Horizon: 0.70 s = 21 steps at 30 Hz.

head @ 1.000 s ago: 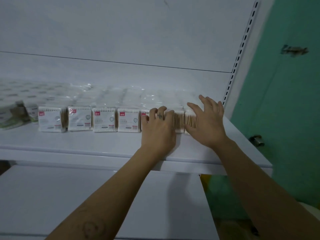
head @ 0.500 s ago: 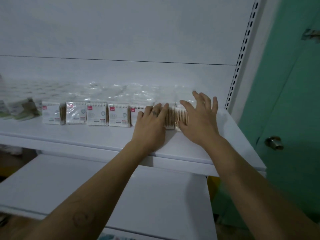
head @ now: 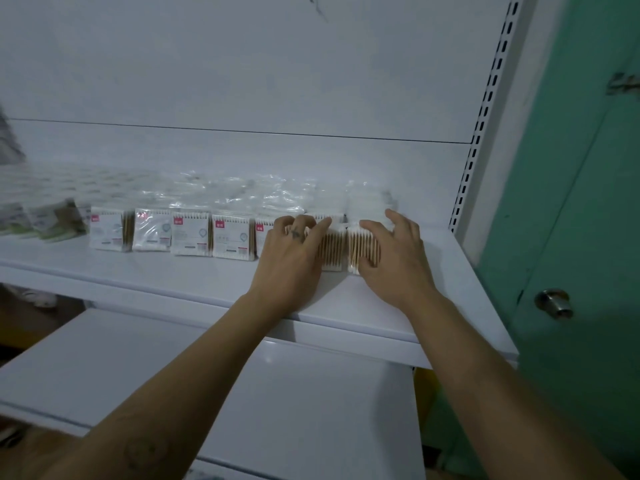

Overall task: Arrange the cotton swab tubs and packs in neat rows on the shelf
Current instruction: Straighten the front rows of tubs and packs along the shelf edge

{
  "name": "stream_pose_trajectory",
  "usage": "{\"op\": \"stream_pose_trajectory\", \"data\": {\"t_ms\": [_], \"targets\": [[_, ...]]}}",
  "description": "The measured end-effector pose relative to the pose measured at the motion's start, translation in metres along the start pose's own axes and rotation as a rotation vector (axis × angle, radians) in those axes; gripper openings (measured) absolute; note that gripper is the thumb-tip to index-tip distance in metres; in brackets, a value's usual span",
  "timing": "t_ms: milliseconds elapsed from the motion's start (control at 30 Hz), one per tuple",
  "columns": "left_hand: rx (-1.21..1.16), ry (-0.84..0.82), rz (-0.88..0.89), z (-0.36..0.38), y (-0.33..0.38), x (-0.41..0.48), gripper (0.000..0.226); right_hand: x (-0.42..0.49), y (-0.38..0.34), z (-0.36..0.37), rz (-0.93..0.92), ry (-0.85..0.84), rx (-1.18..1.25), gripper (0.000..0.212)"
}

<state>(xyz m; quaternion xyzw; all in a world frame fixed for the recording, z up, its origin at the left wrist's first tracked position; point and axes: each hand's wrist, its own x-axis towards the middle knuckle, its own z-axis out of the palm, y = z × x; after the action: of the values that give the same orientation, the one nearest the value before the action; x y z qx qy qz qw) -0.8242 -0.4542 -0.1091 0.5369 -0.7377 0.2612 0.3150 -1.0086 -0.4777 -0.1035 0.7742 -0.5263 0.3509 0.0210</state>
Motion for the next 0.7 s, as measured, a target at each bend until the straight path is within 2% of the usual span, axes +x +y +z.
{"op": "stream_pose_trajectory", "data": {"t_ms": [100, 300, 500, 600, 700], "targets": [[-0.018, 0.04, 0.001, 0.001, -0.001, -0.001, 0.056, 0.001, 0.001, 0.001, 0.011, -0.013, 0.064, 0.058], [-0.198, -0.006, -0.081, 0.001, -0.002, -0.005, 0.058, 0.002, 0.001, 0.002, 0.046, -0.058, 0.134, 0.061], [-0.297, -0.056, -0.202, 0.002, -0.006, -0.003, 0.046, 0.0, 0.001, -0.002, 0.034, -0.024, 0.055, 0.063], [-0.355, 0.024, -0.173, 0.001, -0.007, -0.004, 0.031, -0.002, 0.002, -0.004, 0.023, -0.003, 0.021, 0.067], [-0.421, 0.111, -0.194, 0.002, -0.011, -0.004, 0.031, 0.001, -0.003, -0.003, -0.101, 0.085, -0.023, 0.061]]}}
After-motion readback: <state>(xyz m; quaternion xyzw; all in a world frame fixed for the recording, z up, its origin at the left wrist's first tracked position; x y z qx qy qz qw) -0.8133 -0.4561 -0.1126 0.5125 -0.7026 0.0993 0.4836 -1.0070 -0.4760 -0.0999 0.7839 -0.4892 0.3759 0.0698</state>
